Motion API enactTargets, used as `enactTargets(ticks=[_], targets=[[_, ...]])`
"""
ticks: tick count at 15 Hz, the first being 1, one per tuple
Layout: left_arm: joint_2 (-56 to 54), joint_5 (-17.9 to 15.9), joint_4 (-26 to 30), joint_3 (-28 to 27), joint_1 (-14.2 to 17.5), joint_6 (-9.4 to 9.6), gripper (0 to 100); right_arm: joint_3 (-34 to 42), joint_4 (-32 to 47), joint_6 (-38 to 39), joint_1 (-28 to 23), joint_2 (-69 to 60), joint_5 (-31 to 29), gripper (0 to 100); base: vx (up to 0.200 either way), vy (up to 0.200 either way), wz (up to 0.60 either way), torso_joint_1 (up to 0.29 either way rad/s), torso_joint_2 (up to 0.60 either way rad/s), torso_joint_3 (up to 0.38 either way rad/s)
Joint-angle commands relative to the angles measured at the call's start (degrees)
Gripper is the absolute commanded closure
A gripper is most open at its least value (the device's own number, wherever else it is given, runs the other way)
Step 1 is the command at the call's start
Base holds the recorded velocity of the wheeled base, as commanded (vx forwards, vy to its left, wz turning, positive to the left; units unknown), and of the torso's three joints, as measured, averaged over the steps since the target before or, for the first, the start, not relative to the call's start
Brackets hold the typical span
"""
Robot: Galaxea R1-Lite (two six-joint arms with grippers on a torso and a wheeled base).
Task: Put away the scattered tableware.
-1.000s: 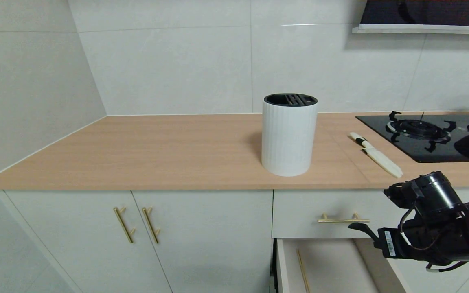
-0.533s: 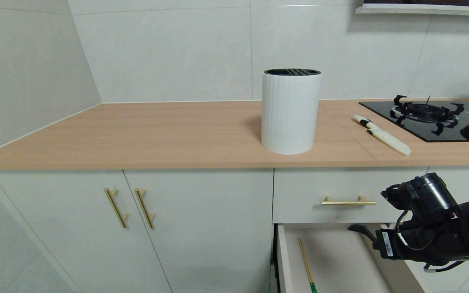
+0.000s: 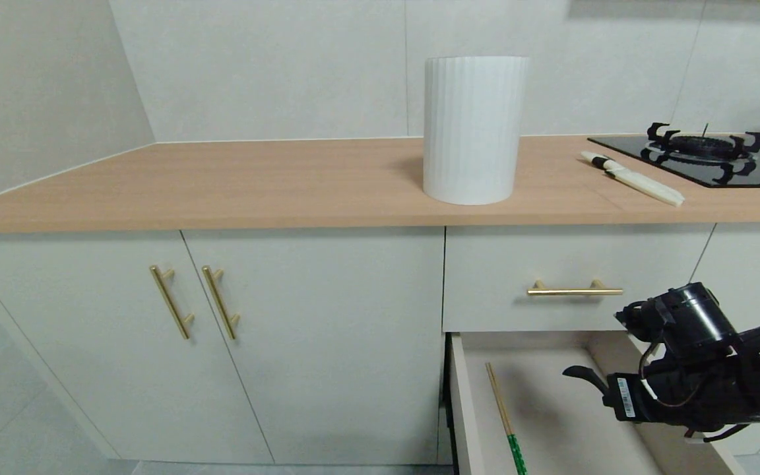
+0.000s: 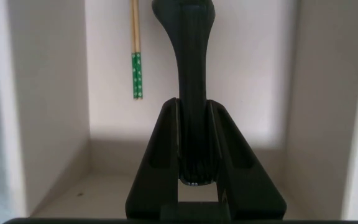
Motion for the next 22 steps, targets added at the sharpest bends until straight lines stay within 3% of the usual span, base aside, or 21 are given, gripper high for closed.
enactTargets(ticks=[1,8,11,16,18,22], targets=[[0.00,0.01,-0.01,0.01,0.05,0.02,0,-0.02,-0.08,0.01,0.02,0.08,-0.04,100,0.000,0.000,0.00,-0.041,0.26,0.193],[0.00,0.01,-0.01,0.01,0.05,0.02,0,-0.02,-2.89,0.01,0.02,2.98,0.04,100,0.000,0.000,0.00,-0.009,0.03,0.024],[0.00,0.01,-0.01,0.01,-0.04,0.02,0,0.86,-9.22,0.28,0.02,9.48,0.04,100,0.000,0.000,0.00,0.000,0.00,0.000],[0.00,0.01,-0.01,0.01,-0.04,0.02,0,6.75,-33.92,0.63,0.46,25.13,-1.98,100,0.000,0.000,0.00,0.000,0.00,0.000],[0.00,0.01,-0.01,0.10,-0.04,0.02,0,6.93,-38.93,0.37,0.55,30.14,-2.06,100,0.000,0.000,0.00,0.000,0.00,0.000],[0.00,0.01,-0.01,0.01,-0.04,0.02,0,6.31,-40.24,0.19,0.90,33.30,-2.15,100,0.000,0.000,0.00,0.000,0.00,0.000]])
